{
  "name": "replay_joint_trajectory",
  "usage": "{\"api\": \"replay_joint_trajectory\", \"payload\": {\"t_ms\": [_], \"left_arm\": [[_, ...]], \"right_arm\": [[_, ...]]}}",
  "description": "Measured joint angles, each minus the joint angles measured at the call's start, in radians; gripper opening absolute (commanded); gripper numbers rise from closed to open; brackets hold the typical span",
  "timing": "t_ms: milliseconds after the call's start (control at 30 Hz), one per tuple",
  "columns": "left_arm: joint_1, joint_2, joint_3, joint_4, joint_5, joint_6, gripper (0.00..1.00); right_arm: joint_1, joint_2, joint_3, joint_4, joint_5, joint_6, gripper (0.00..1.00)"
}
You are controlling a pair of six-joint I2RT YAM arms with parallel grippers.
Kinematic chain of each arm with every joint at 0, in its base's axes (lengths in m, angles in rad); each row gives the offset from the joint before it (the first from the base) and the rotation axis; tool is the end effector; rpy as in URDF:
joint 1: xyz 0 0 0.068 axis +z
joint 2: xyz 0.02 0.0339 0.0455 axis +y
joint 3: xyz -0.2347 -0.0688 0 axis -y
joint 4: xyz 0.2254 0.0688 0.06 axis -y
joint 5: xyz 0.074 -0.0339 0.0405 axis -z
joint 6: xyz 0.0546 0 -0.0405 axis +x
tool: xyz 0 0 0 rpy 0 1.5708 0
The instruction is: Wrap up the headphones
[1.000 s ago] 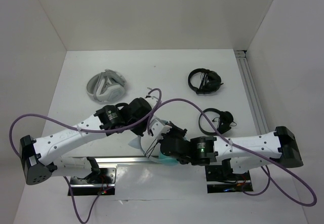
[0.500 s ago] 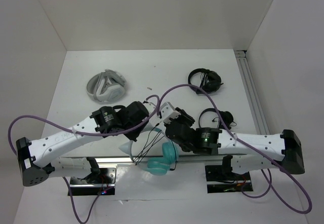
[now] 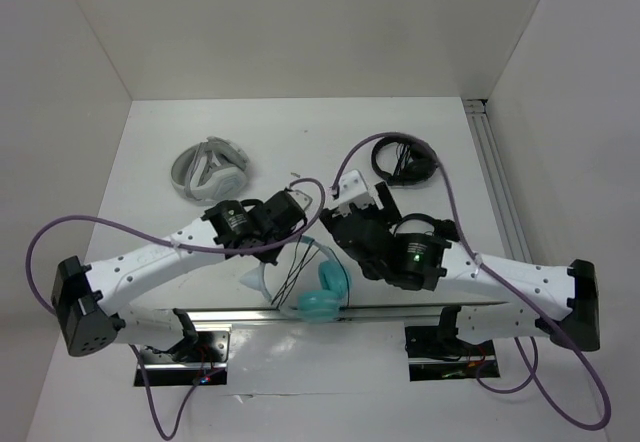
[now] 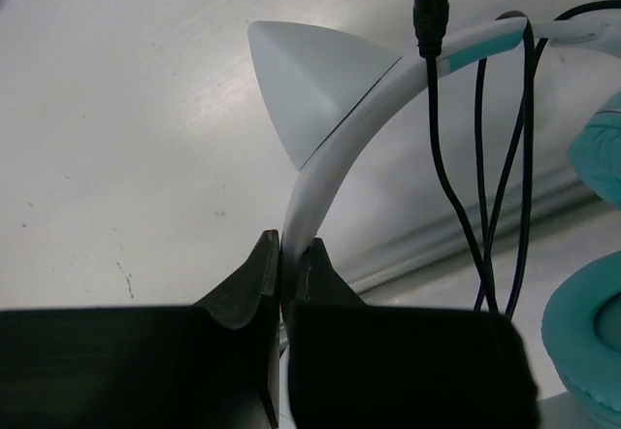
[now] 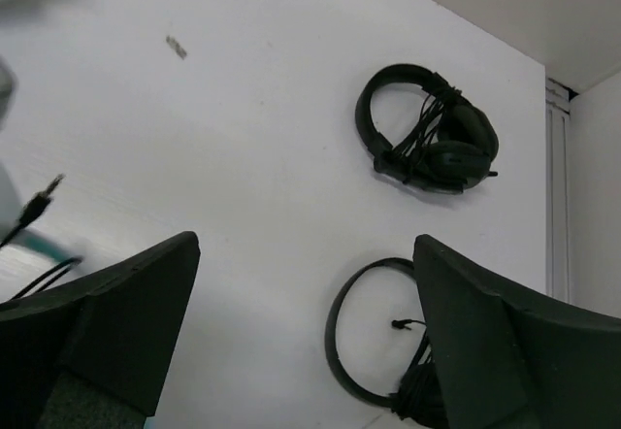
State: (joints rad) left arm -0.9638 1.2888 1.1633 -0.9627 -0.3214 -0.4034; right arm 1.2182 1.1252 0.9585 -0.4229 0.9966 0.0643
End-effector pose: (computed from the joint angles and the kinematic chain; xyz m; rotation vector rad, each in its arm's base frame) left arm 0.1535 -0.1907 0.2588 0.6119 2.4969 -0.0764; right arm 0.1249 0.2068 0.2894 -0.5459 1.8021 -0.2106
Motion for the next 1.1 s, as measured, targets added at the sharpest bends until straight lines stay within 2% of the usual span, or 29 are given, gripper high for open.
{"api": "replay_joint_trajectory", "payload": {"t_ms": [100, 267, 467, 733, 767, 800, 867, 900, 1033, 1067, 1100], "left_arm": [[0.095, 0.056, -0.003, 0.080, -0.014, -0.036, 0.00], [0.232, 0.143, -0.058, 0.277, -0.035, -0.121, 0.00], [0.259, 0.285, -0.118, 0.470, 0.008, -0.129, 0.00], [0.273, 0.402, -0.118, 0.607, 0.066, -0.140, 0.00], [0.272, 0.405, -0.118, 0.612, 0.066, -0.149, 0.07], [0.272, 0.406, -0.118, 0.613, 0.065, -0.159, 0.21], [0.272, 0.406, -0.118, 0.607, 0.061, -0.179, 0.32], [0.272, 0.406, -0.119, 0.603, 0.058, -0.189, 0.42], [0.272, 0.377, -0.142, 0.579, 0.023, -0.233, 0.58], [0.272, 0.361, -0.146, 0.569, 0.014, -0.240, 0.71], [0.272, 0.337, -0.150, 0.555, 0.002, -0.251, 0.89]], "right_arm": [[0.000, -0.029, 0.076, -0.037, 0.008, 0.076, 1.00], [0.005, -0.097, 0.097, -0.074, 0.013, 0.174, 1.00], [0.060, -0.093, 0.097, -0.190, 0.022, 0.273, 1.00], [0.088, -0.116, 0.097, -0.266, 0.034, 0.344, 1.00], [0.089, -0.124, 0.097, -0.268, 0.034, 0.347, 1.00], [0.089, -0.135, 0.097, -0.269, 0.033, 0.350, 1.00], [0.089, -0.153, 0.097, -0.271, 0.031, 0.356, 1.00], [0.089, -0.161, 0.098, -0.272, 0.028, 0.358, 1.00], [0.089, -0.165, 0.118, -0.276, 0.011, 0.359, 1.00], [0.089, -0.165, 0.124, -0.277, 0.008, 0.359, 1.00], [0.089, -0.165, 0.130, -0.277, 0.003, 0.360, 1.00]]}}
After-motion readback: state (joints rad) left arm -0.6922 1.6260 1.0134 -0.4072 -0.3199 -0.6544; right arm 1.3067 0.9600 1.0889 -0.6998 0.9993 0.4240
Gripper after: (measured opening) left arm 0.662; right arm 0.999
